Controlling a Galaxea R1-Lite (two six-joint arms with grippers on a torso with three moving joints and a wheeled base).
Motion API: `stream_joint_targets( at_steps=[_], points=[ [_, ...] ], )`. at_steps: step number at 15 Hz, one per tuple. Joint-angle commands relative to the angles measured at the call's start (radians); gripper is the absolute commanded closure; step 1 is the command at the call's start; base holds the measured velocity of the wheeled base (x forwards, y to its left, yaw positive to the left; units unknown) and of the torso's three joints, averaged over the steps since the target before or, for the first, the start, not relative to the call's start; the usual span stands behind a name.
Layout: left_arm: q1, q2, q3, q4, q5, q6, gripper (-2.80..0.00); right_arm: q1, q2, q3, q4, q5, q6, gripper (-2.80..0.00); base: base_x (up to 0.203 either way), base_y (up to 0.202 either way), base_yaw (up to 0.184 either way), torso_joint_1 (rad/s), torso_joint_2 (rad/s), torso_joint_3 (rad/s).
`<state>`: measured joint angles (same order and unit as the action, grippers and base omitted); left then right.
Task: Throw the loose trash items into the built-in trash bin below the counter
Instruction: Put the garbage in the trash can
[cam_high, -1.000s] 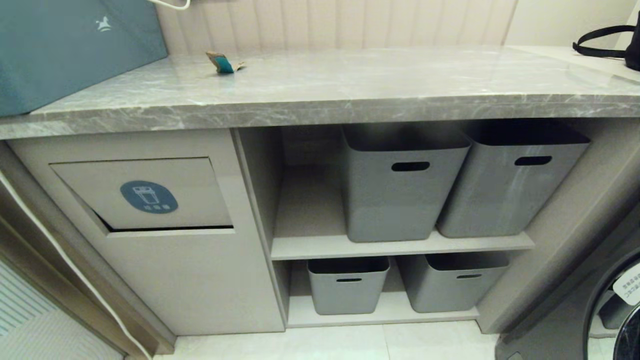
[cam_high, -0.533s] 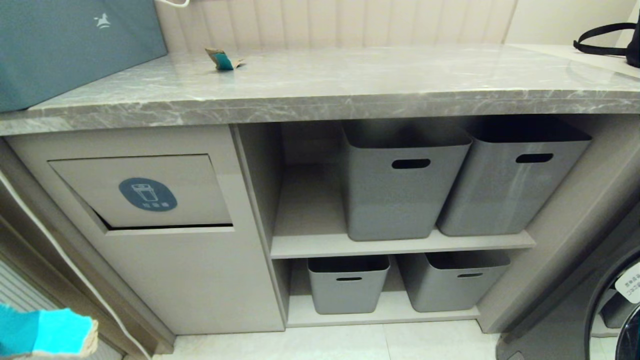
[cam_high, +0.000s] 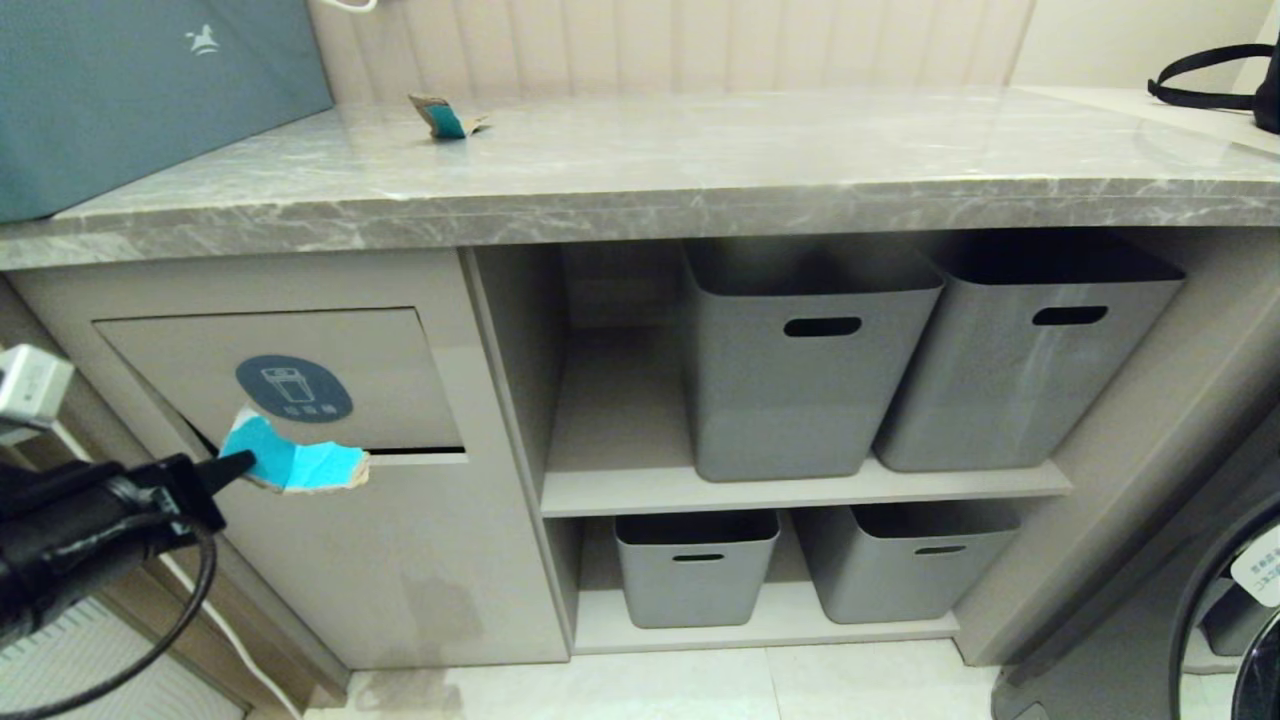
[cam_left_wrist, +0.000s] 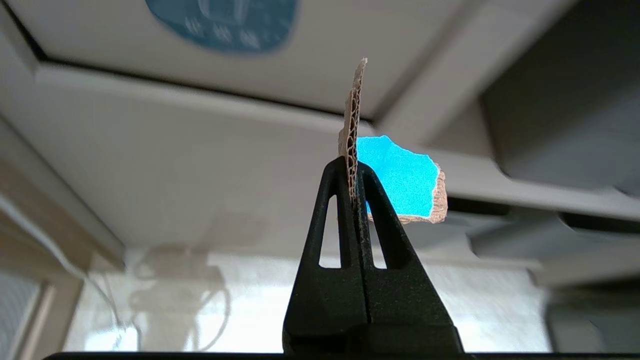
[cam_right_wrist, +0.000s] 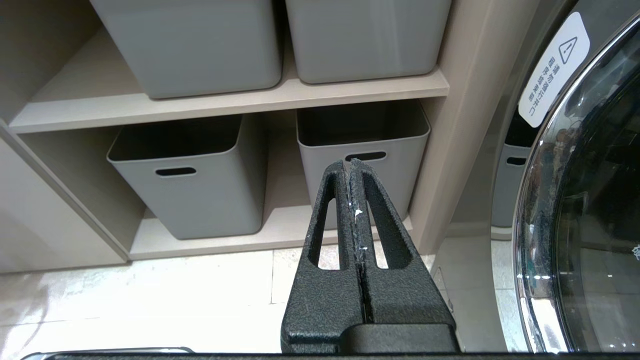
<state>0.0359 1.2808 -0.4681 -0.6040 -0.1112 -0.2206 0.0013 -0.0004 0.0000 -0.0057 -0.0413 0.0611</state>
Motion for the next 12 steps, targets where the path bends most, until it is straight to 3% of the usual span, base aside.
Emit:
stream_joint_targets(
  at_steps=[1, 3, 7, 12],
  points=[
    [0.021, 0.214, 0.009, -0.173, 0.002, 0.010, 0.00, 0.000, 0.000, 0.000, 0.000, 0.000, 0.000, 0.00, 0.000, 0.000, 0.000, 0.000, 0.00, 0.000],
    [0.048, 0.310, 0.021, -0.287, 0.013, 0.018, 0.00, 0.000, 0.000, 0.000, 0.000, 0.000, 0.000, 0.00, 0.000, 0.000, 0.000, 0.000, 0.00, 0.000],
    [0.069, 0.557, 0.060, -0.712, 0.003, 0.021, 0.00, 0.000, 0.000, 0.000, 0.000, 0.000, 0.000, 0.00, 0.000, 0.000, 0.000, 0.000, 0.00, 0.000],
    [0.079, 0.714, -0.014, -0.898, -0.021, 0.021, 0.00, 0.000, 0.000, 0.000, 0.000, 0.000, 0.000, 0.00, 0.000, 0.000, 0.000, 0.000, 0.00, 0.000]
  ],
)
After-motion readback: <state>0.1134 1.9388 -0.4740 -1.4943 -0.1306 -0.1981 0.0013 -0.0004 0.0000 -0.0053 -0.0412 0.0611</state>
